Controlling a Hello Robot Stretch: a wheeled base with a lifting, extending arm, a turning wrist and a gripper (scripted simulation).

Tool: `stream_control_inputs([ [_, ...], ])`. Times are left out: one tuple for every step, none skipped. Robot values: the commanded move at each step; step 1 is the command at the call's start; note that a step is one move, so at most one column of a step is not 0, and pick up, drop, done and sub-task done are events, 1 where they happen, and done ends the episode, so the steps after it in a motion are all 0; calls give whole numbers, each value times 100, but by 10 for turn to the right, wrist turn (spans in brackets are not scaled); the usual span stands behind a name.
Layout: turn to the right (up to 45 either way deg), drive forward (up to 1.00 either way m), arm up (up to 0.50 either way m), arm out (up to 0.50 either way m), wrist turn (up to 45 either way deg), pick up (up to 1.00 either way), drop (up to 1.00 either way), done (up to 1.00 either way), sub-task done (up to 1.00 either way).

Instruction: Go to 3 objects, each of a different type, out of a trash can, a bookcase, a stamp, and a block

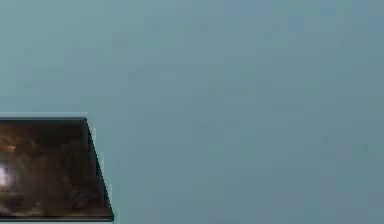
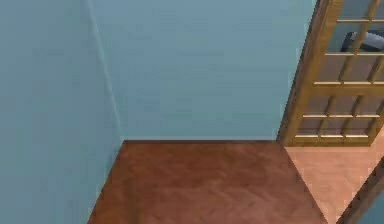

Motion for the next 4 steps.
stream_control_inputs([
  [-450, 0, 0, 0, 0, 0, 0, 0, 0],
  [-390, 0, 0, 0, 0, 0, 0, 0, 0],
  [0, 60, 0, 0, 0, 0, 0, 0, 0],
  [210, 0, 0, 0, 0, 0, 0, 0, 0],
])
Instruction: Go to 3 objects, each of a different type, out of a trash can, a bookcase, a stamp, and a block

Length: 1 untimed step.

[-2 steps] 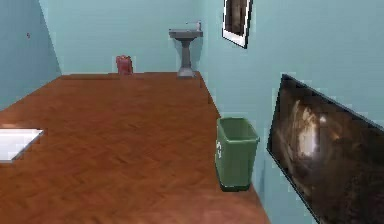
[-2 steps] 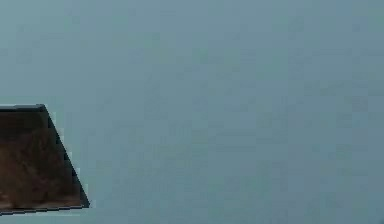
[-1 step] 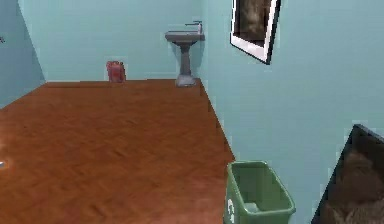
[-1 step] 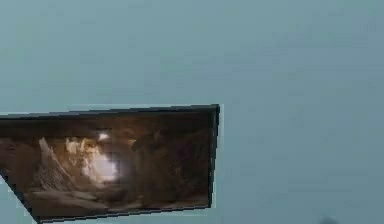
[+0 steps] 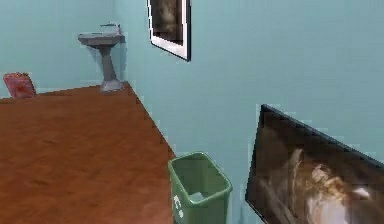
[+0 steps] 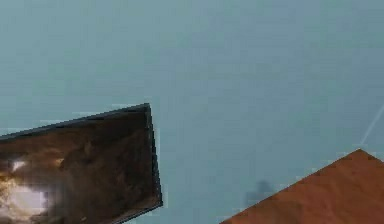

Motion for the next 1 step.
stream_control_inputs([
  [0, 0, 0, 0, 0, 0, 0, 0, 100],
])
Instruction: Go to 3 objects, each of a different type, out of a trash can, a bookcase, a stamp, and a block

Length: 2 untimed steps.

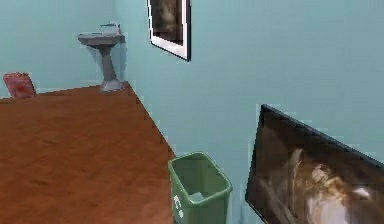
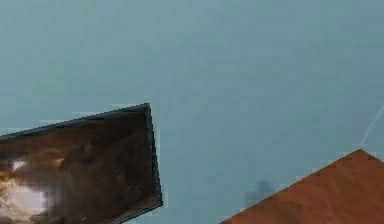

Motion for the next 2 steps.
stream_control_inputs([
  [450, 0, 0, 0, 0, 0, 0, 0, 0],
  [450, 0, 0, 0, 0, 0, 0, 0, 0],
])
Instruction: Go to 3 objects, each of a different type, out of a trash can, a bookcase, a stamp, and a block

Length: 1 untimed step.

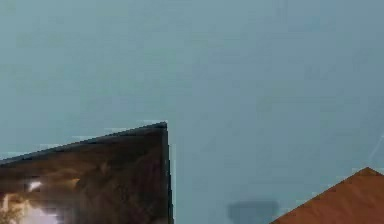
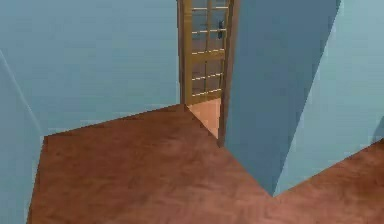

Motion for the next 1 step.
stream_control_inputs([
  [450, 0, 0, 0, 0, 0, 0, 0, 0],
])
